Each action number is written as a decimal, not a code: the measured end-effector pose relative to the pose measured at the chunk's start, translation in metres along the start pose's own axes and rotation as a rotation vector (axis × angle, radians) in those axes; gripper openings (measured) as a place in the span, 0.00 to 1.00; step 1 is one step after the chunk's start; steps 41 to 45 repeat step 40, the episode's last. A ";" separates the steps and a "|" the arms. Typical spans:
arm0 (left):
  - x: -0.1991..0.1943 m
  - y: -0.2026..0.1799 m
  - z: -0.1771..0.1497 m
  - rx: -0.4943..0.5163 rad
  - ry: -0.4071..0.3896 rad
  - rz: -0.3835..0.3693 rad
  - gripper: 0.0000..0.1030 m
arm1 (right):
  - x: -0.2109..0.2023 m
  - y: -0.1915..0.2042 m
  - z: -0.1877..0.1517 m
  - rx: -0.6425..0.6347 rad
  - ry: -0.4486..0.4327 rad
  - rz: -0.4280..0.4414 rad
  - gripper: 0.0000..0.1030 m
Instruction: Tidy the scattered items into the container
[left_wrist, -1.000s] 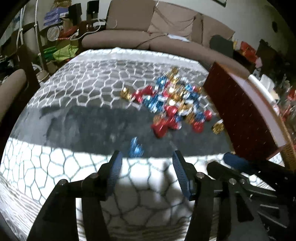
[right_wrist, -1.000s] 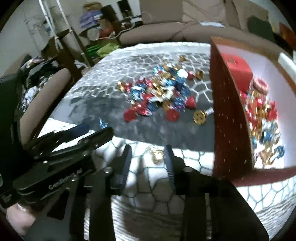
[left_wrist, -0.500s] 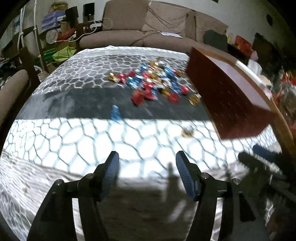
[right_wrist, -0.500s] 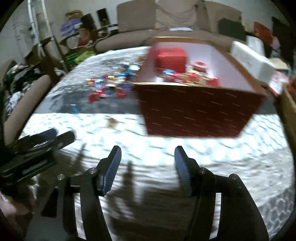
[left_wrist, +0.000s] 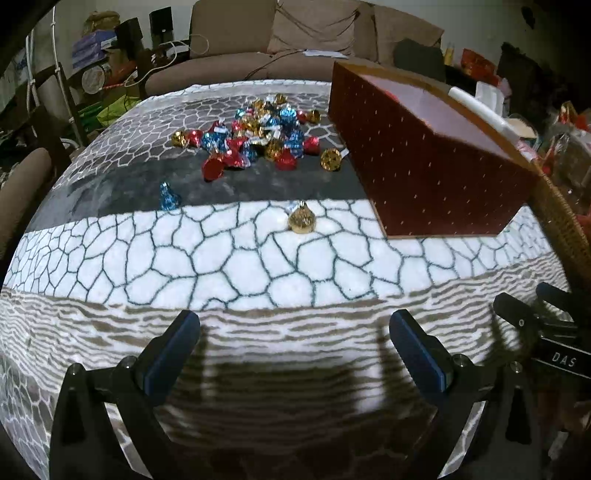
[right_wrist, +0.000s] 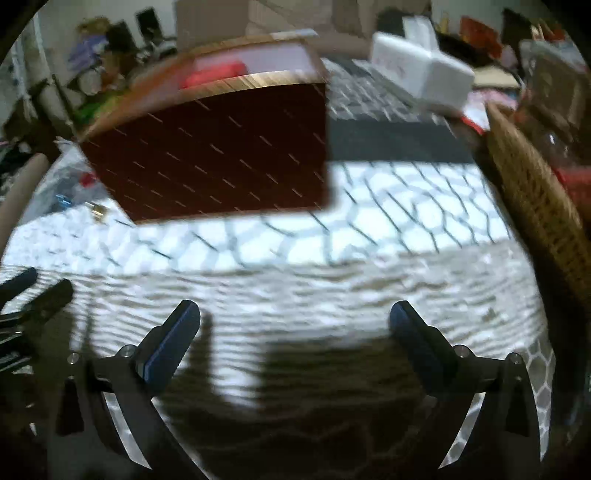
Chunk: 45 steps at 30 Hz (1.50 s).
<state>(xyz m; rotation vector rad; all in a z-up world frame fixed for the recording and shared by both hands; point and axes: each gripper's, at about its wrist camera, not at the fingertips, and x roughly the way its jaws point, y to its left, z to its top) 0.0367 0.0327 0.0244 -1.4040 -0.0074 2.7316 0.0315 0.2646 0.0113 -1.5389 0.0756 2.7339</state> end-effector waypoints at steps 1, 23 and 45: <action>0.002 -0.001 -0.002 -0.002 0.006 0.006 1.00 | 0.001 -0.003 -0.002 0.000 -0.016 0.008 1.00; 0.009 -0.003 -0.011 -0.005 -0.009 0.051 1.00 | 0.003 0.004 -0.008 -0.046 -0.047 -0.038 1.00; 0.009 -0.003 -0.011 -0.005 -0.009 0.051 1.00 | 0.003 0.006 -0.009 -0.045 -0.047 -0.037 1.00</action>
